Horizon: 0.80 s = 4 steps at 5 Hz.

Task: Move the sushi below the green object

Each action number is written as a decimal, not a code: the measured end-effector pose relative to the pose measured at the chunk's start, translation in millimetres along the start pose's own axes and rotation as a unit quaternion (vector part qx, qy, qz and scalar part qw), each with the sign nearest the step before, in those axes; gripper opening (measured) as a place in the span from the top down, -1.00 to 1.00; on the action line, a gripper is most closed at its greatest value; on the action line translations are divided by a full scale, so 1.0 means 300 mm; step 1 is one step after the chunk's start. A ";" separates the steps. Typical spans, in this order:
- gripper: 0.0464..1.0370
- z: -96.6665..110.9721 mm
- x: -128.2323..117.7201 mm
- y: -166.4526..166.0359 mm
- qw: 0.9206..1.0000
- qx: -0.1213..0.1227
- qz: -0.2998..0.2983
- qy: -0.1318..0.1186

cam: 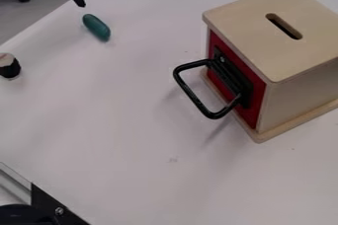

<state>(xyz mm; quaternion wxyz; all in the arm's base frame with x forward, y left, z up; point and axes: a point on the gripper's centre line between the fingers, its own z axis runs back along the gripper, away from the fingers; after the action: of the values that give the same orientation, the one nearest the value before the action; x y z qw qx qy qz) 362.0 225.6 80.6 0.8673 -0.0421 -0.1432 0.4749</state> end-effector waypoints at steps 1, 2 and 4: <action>-0.92 -0.051 -0.025 0.015 1.000 0.009 0.002 0.020; -0.92 -0.065 -0.025 0.050 0.999 0.013 0.022 0.027; -0.92 -0.053 -0.003 0.215 0.996 0.043 0.082 0.018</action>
<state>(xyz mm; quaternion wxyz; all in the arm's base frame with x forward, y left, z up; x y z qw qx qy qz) 313.7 261.1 51.7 0.8290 -0.0248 -0.1026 0.5493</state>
